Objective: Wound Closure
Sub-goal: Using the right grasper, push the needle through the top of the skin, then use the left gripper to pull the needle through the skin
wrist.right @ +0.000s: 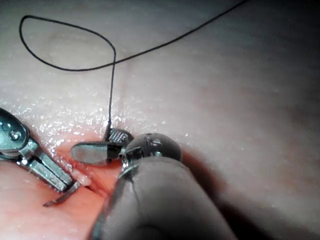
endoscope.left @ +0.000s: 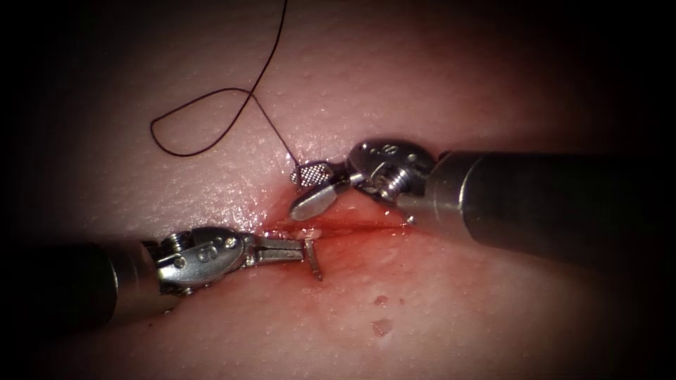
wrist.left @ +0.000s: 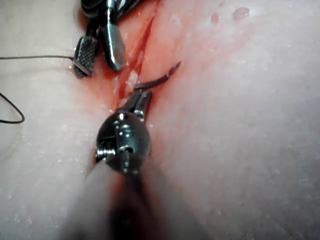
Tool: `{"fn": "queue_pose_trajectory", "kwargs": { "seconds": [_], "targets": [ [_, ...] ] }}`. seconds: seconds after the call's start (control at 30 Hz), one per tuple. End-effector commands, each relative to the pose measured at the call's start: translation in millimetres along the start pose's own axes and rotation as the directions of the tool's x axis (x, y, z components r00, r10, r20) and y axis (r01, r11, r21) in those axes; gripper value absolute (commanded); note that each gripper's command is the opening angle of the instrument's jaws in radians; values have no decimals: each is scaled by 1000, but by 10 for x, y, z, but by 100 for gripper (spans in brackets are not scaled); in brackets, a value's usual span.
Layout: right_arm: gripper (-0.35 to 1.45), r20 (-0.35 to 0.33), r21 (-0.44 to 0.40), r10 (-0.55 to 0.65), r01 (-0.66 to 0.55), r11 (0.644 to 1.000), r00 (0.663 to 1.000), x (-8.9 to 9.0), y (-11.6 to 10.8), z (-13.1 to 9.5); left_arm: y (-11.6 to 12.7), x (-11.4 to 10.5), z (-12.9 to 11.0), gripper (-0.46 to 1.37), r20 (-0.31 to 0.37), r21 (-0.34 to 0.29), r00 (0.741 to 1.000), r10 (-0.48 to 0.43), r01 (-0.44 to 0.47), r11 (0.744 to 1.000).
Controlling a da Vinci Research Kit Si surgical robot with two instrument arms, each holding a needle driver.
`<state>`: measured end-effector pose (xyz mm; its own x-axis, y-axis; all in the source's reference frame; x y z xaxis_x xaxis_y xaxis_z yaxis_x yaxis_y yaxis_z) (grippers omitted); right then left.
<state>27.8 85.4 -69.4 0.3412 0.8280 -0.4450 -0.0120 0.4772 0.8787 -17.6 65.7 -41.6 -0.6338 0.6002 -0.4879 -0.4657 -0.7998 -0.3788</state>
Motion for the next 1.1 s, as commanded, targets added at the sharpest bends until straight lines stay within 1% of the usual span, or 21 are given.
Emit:
{"fn": "queue_pose_trajectory", "kwargs": {
  "seconds": [0.03,0.27,0.37,0.4,0.57,0.67,1.1],
  "targets": [
    [72,-5,-4,4,-4,1000,1000,-1,0,-1,0,0,0,-35,-1,-9,1000,2,-2,1000],
    [72,-18,4,-4,4,1000,1000,1,-4,-13,0,0,0,-35,-4,-8,1000,-5,4,1000],
    [77,-35,-17,-27,27,999,999,9,-3,-16,0,0,0,-35,-3,-8,1000,-5,5,1000],
    [77,-54,-21,-32,31,999,998,15,-3,-18,0,0,-1,-35,-1,-11,1000,-4,4,1000],
    [80,-68,-20,-42,41,999,997,24,-4,-22,-1,1,-3,-35,7,-14,1000,-11,11,1000],
    [87,-68,-17,-48,47,999,997,24,-6,-21,-1,2,-3,-35,7,-13,1000,-11,12,1000],
    [87,-68,-17,-48,47,999,997,24,-6,-21,-1,2,-3,-35,7,-13,1000,-11,11,1000]
  ]
}}
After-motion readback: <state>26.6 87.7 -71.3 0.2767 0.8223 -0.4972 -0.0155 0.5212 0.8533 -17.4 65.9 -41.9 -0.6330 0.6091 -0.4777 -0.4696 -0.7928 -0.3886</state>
